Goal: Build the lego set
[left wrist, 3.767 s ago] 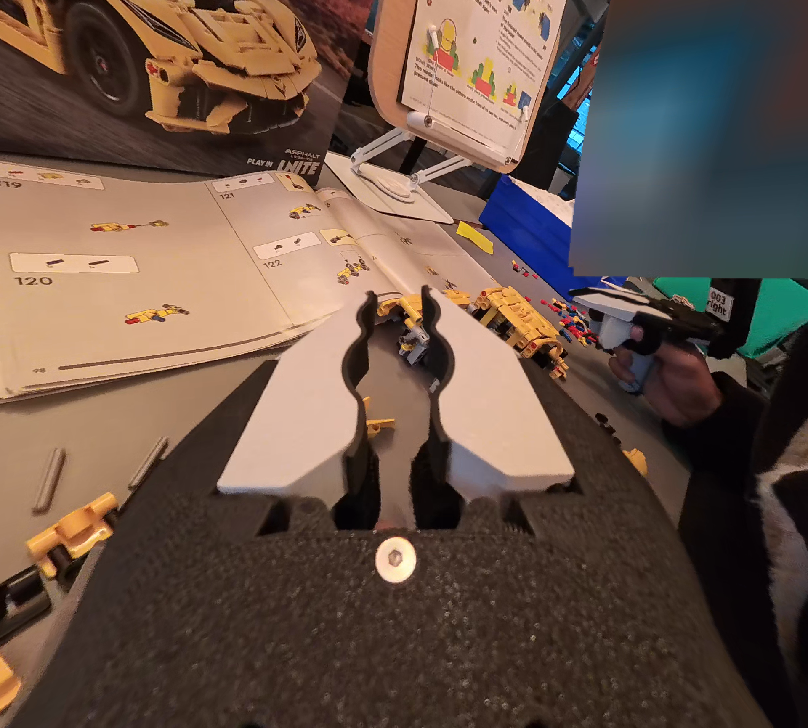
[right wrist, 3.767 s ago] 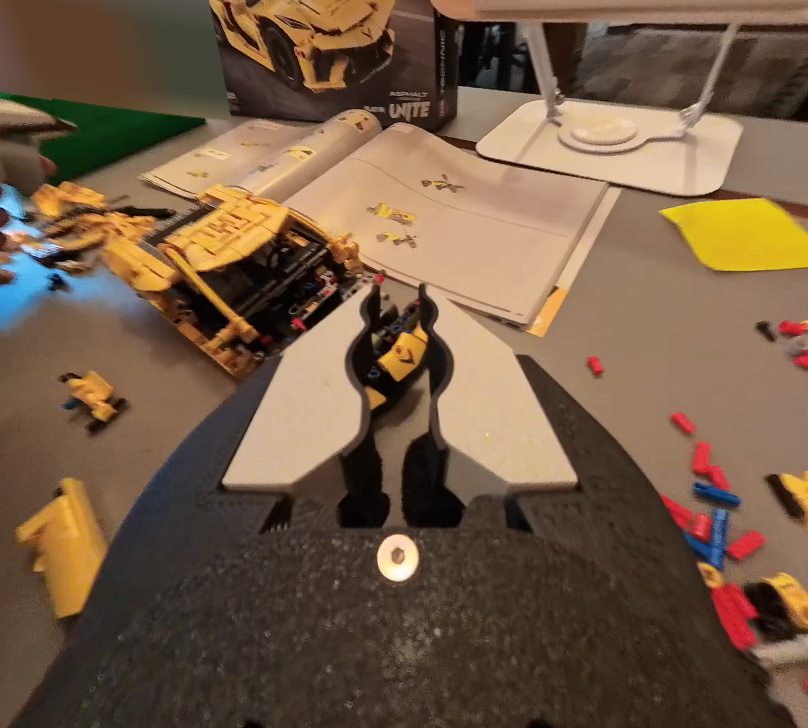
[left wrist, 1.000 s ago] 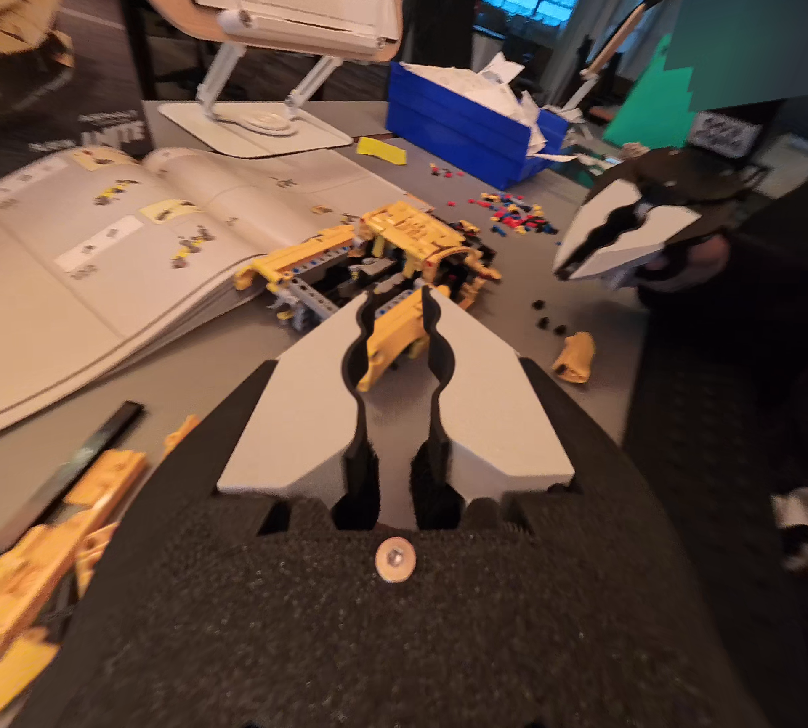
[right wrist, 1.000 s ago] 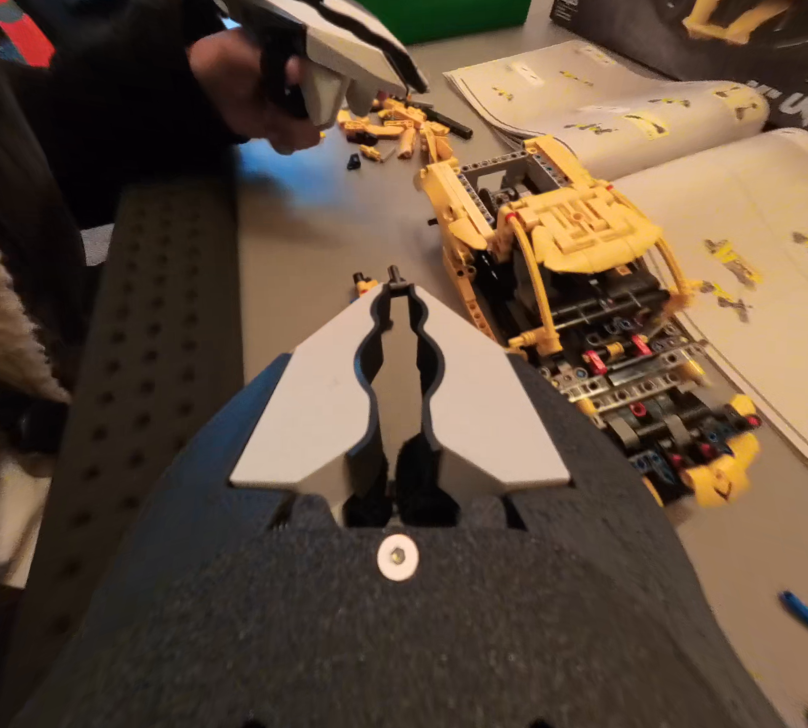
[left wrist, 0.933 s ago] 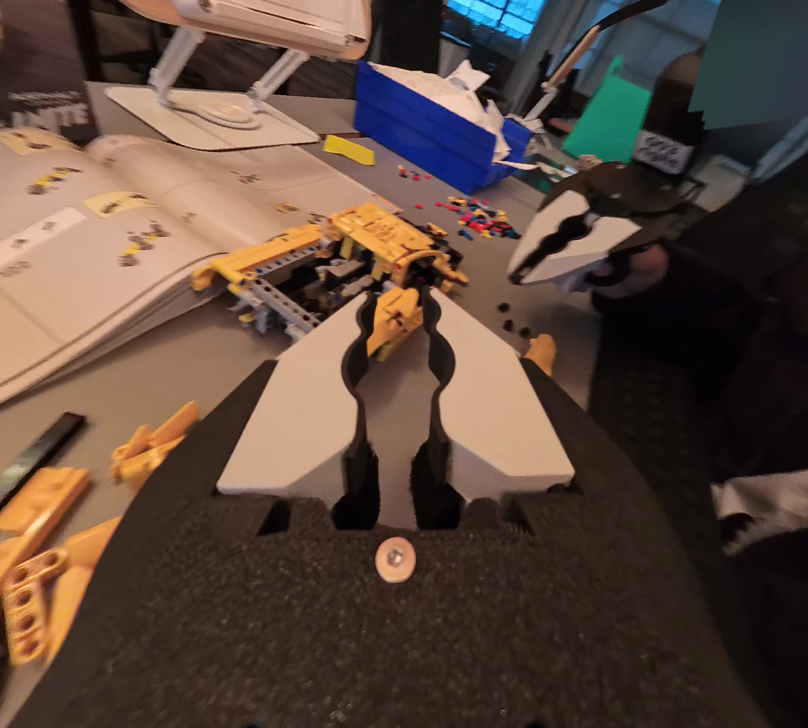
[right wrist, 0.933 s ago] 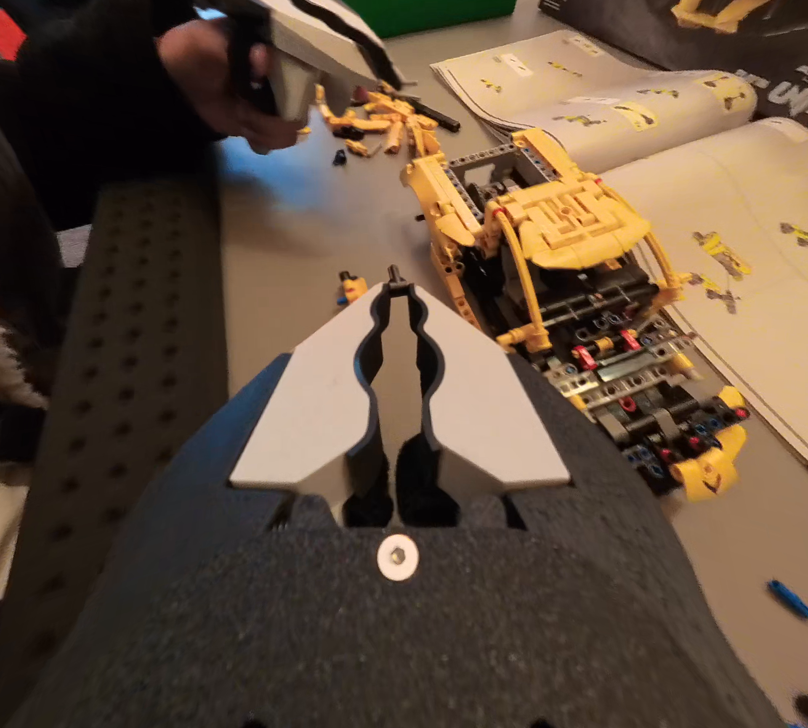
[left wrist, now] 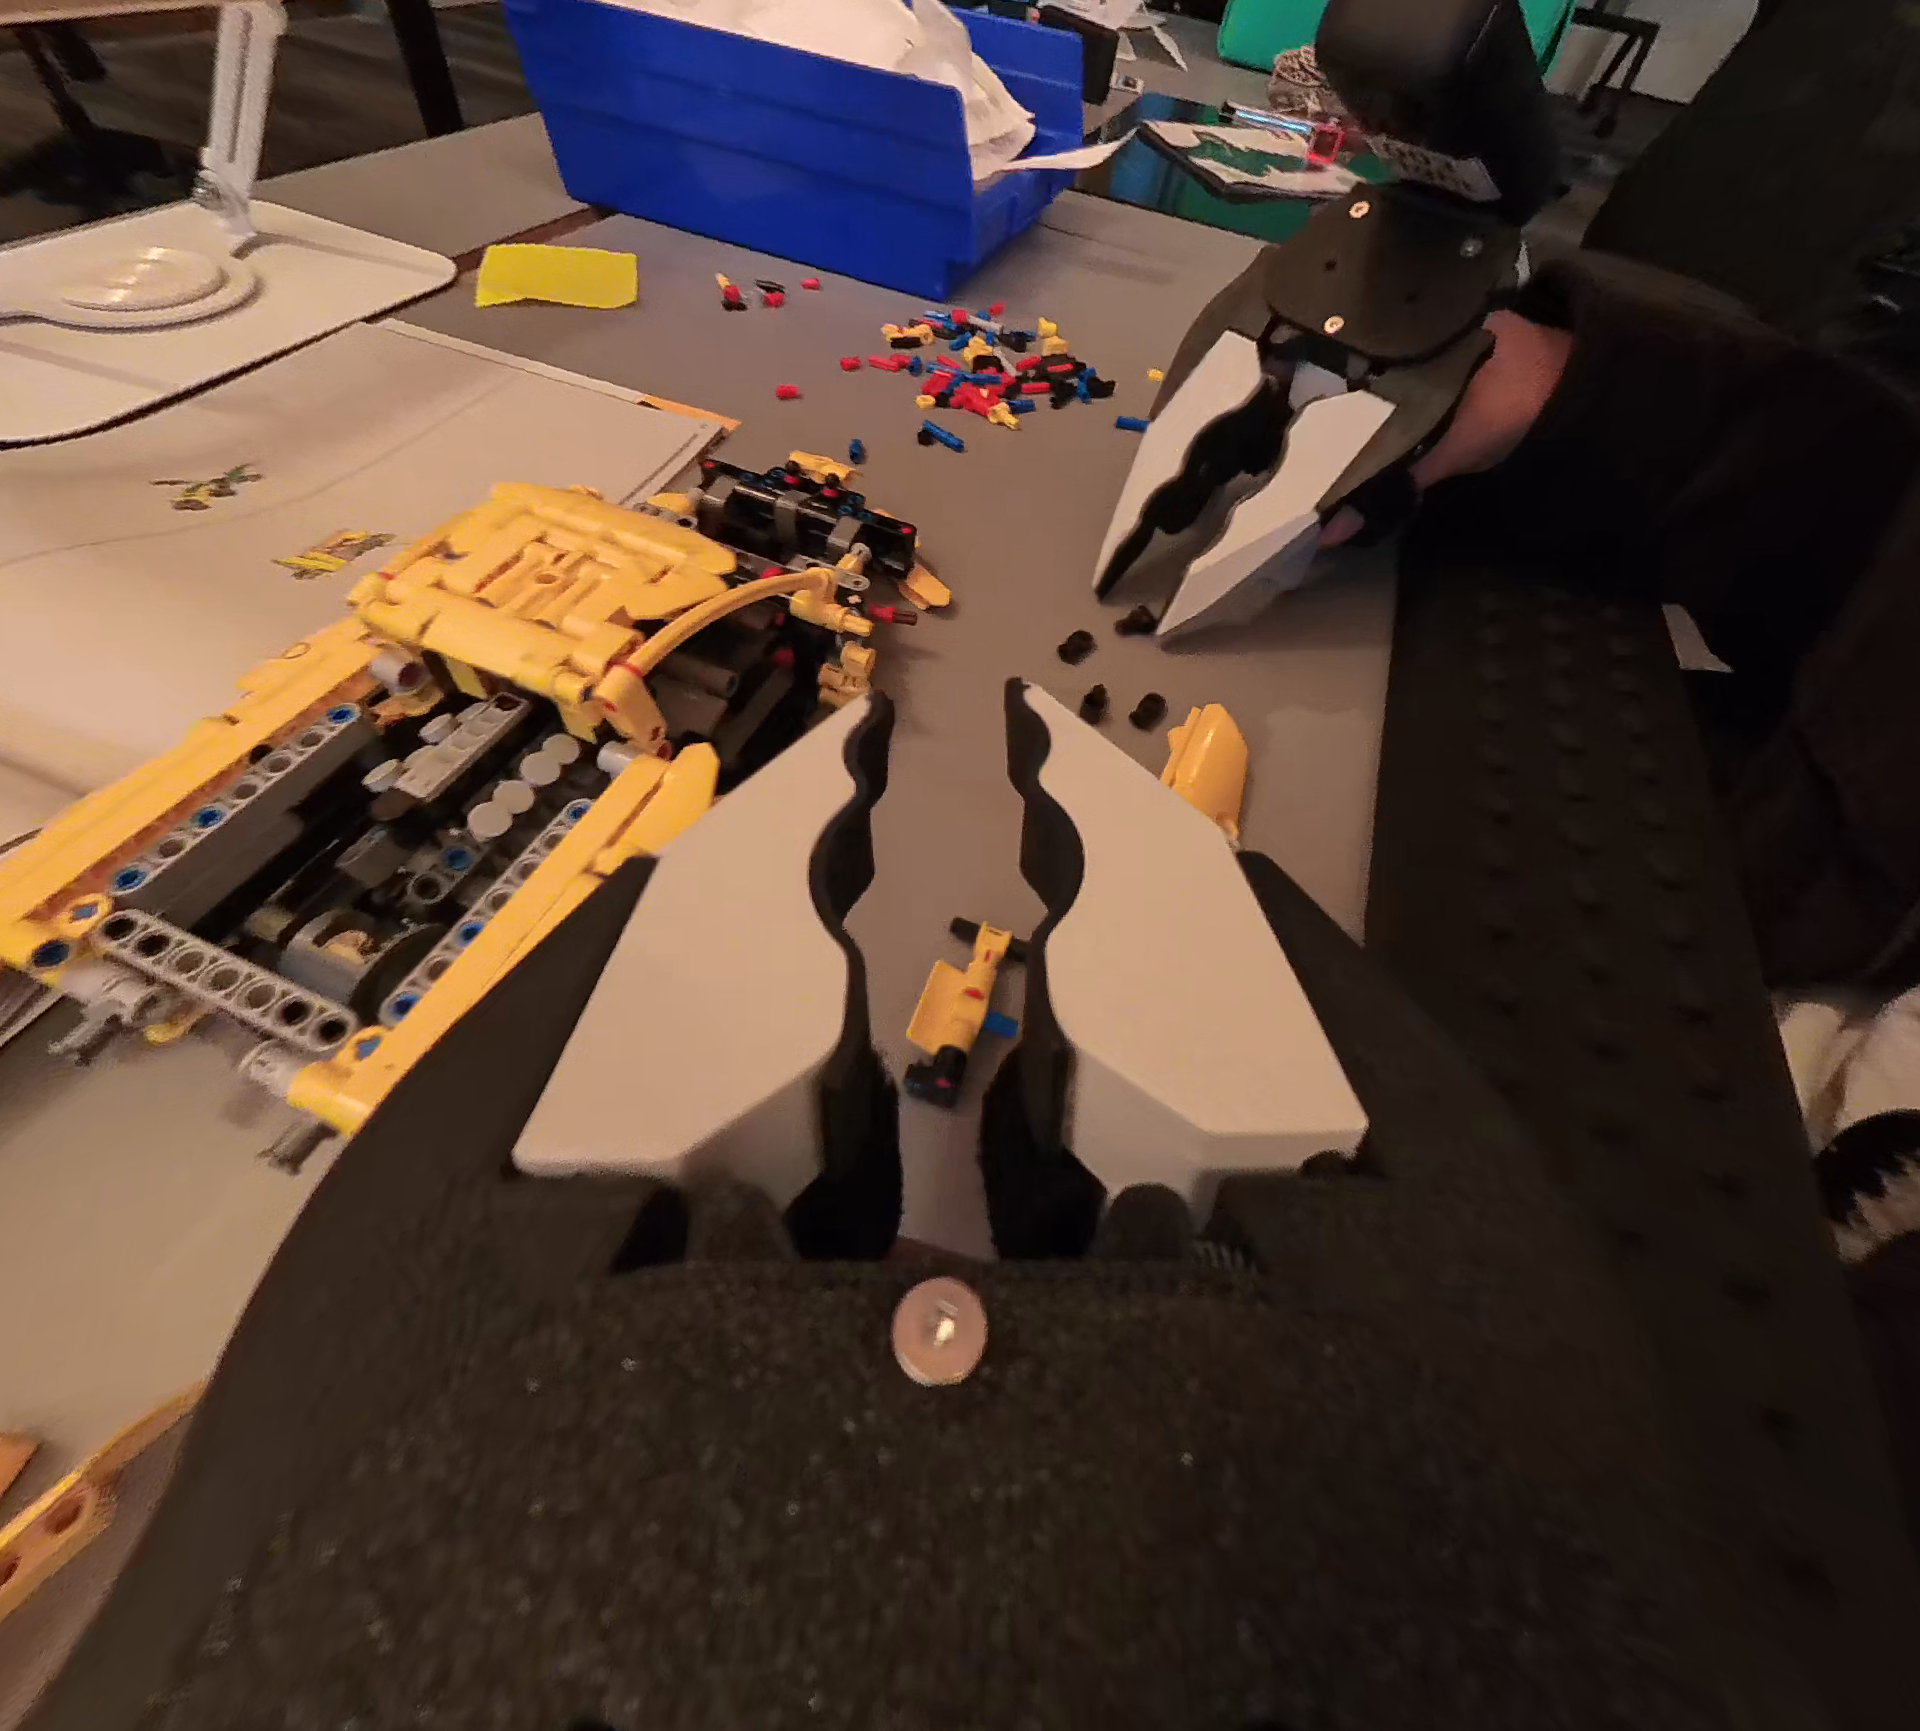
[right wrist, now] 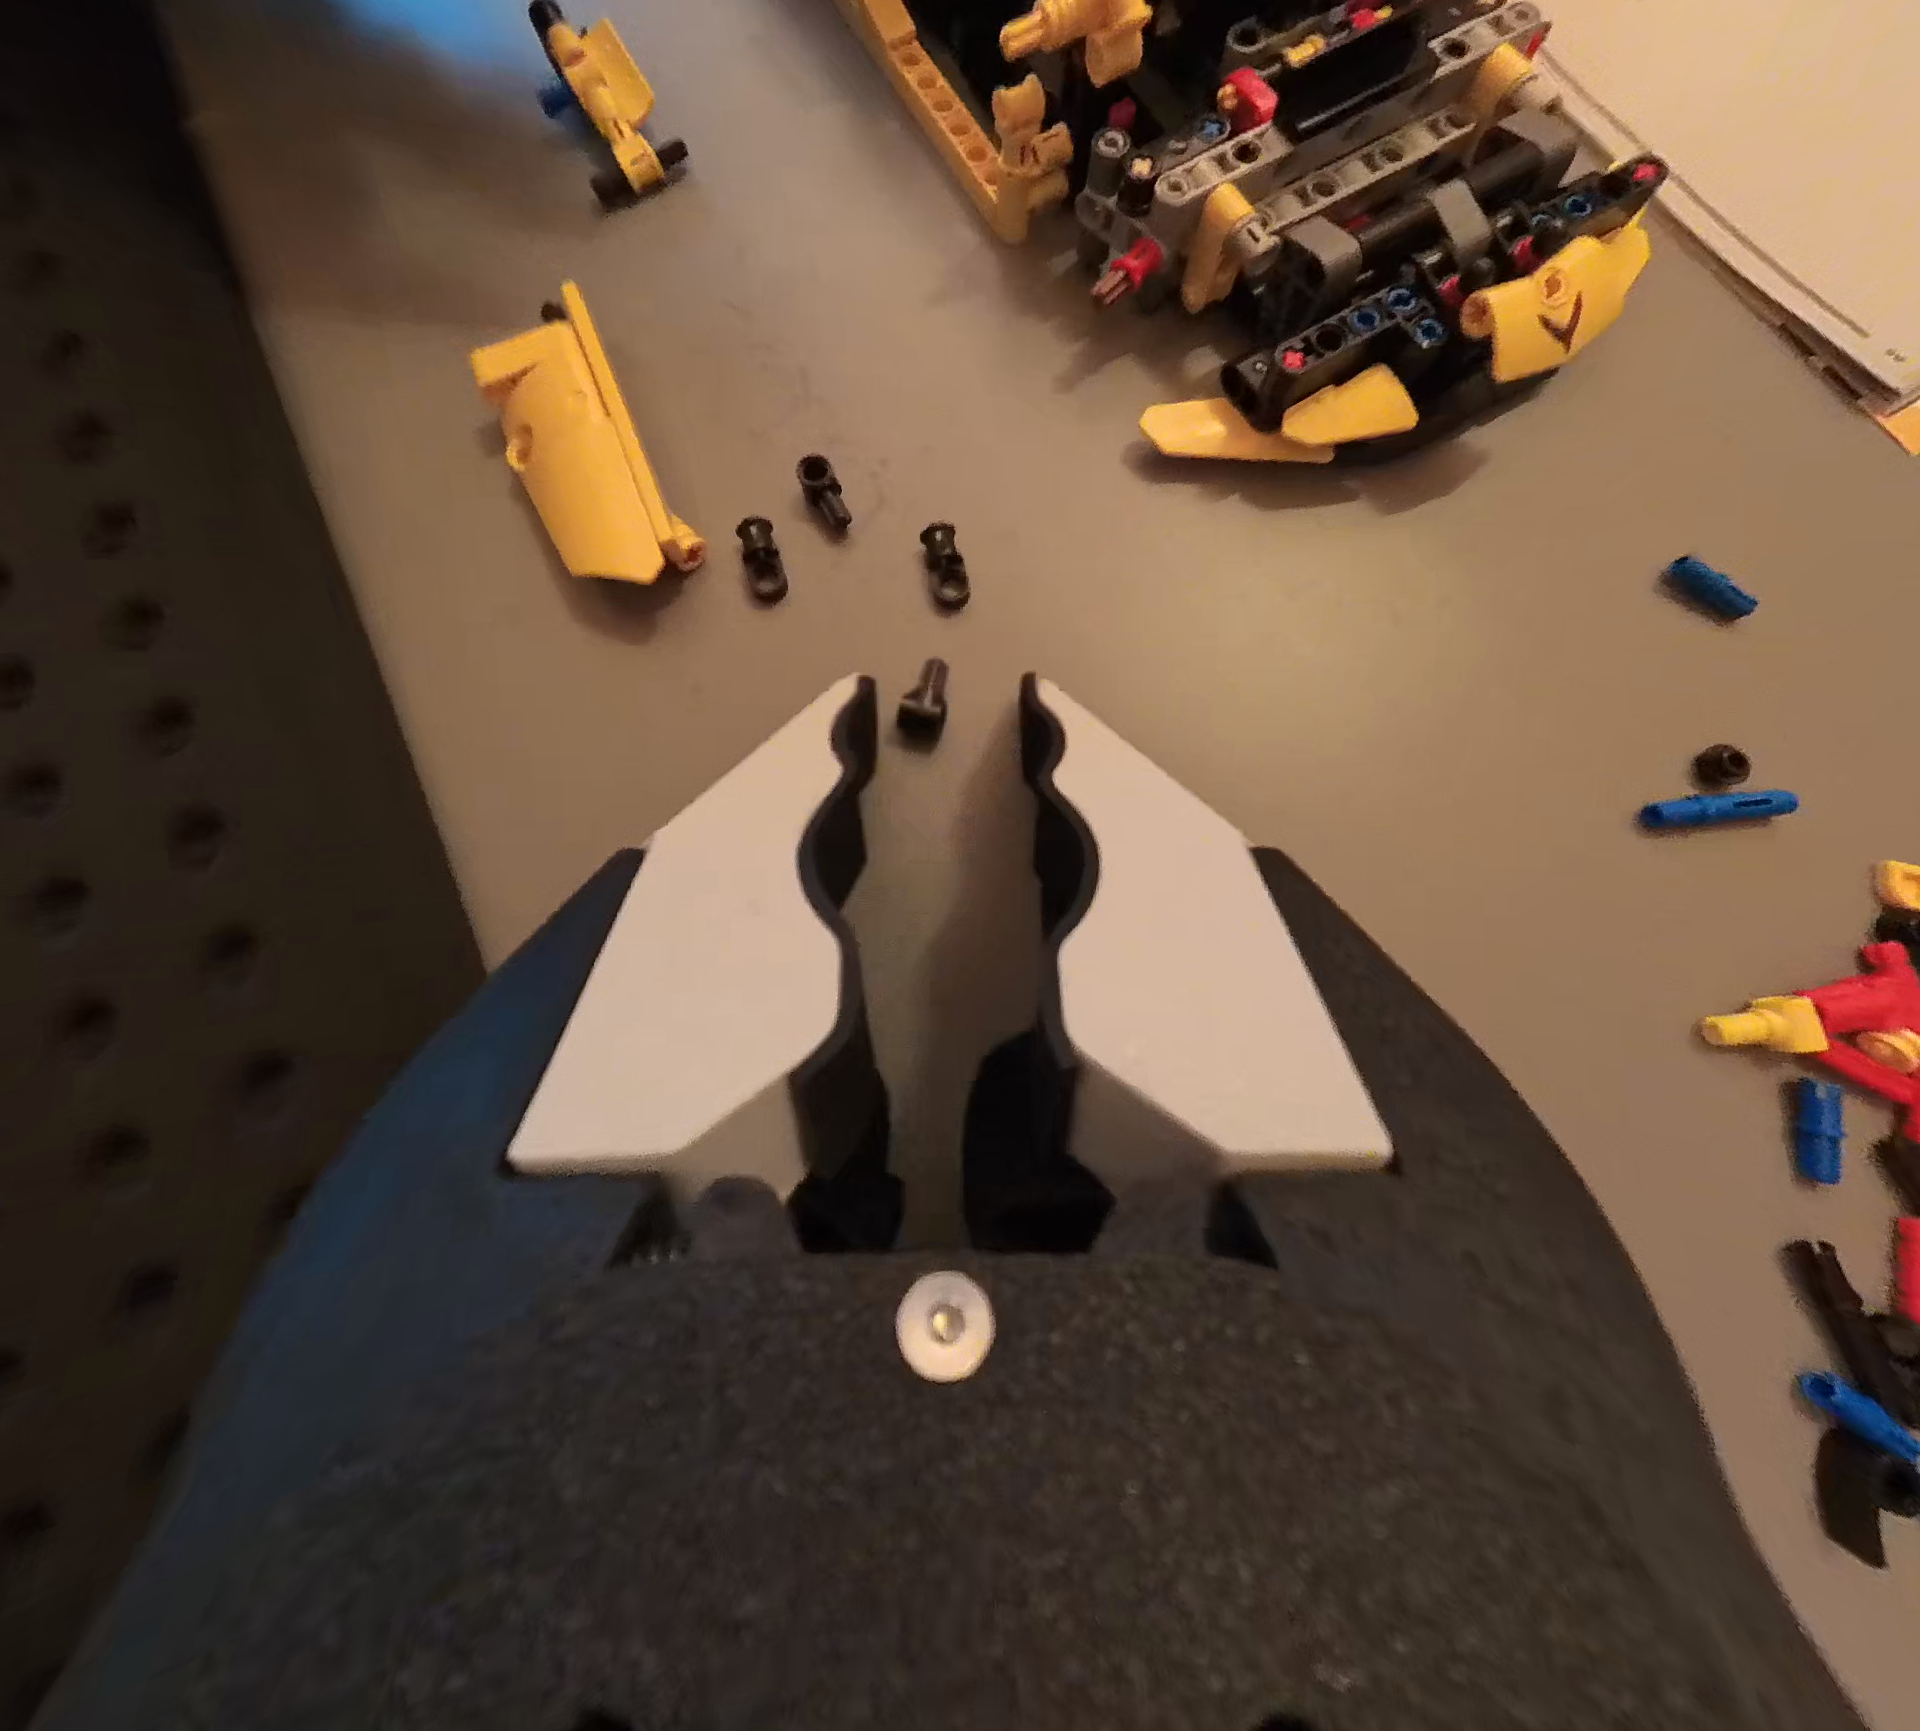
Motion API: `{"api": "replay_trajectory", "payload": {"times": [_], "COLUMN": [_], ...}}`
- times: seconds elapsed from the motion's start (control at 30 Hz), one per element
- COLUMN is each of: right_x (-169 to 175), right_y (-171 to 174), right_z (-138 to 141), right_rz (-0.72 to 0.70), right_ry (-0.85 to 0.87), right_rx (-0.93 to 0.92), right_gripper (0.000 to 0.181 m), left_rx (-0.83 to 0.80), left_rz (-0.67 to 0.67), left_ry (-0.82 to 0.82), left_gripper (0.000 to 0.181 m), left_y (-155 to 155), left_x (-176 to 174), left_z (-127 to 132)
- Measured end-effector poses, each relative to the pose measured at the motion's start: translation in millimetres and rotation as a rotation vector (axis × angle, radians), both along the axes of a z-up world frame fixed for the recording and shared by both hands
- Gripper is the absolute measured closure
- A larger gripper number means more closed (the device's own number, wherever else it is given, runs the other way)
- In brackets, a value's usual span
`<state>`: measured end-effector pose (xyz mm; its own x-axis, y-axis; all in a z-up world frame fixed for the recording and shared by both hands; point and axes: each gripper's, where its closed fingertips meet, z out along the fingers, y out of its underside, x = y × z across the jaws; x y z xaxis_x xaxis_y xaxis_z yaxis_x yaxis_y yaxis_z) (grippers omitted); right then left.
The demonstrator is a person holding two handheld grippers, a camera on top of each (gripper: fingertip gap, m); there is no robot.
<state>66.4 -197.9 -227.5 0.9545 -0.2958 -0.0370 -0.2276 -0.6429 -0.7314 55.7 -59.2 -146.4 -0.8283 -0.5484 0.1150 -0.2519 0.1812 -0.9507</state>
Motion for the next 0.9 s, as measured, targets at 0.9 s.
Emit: {"api": "replay_trajectory", "payload": {"times": [0.9], "right_x": [-3], "right_y": [211], "right_z": [128], "right_rz": [0.004], "right_ry": [0.431], "right_rx": [0.798], "right_gripper": [0.176], "left_rx": [0.001], "left_rz": [0.323], "left_ry": [-0.296], "left_gripper": [0.153], "left_y": [48], "left_x": [17], "left_z": [41]}}
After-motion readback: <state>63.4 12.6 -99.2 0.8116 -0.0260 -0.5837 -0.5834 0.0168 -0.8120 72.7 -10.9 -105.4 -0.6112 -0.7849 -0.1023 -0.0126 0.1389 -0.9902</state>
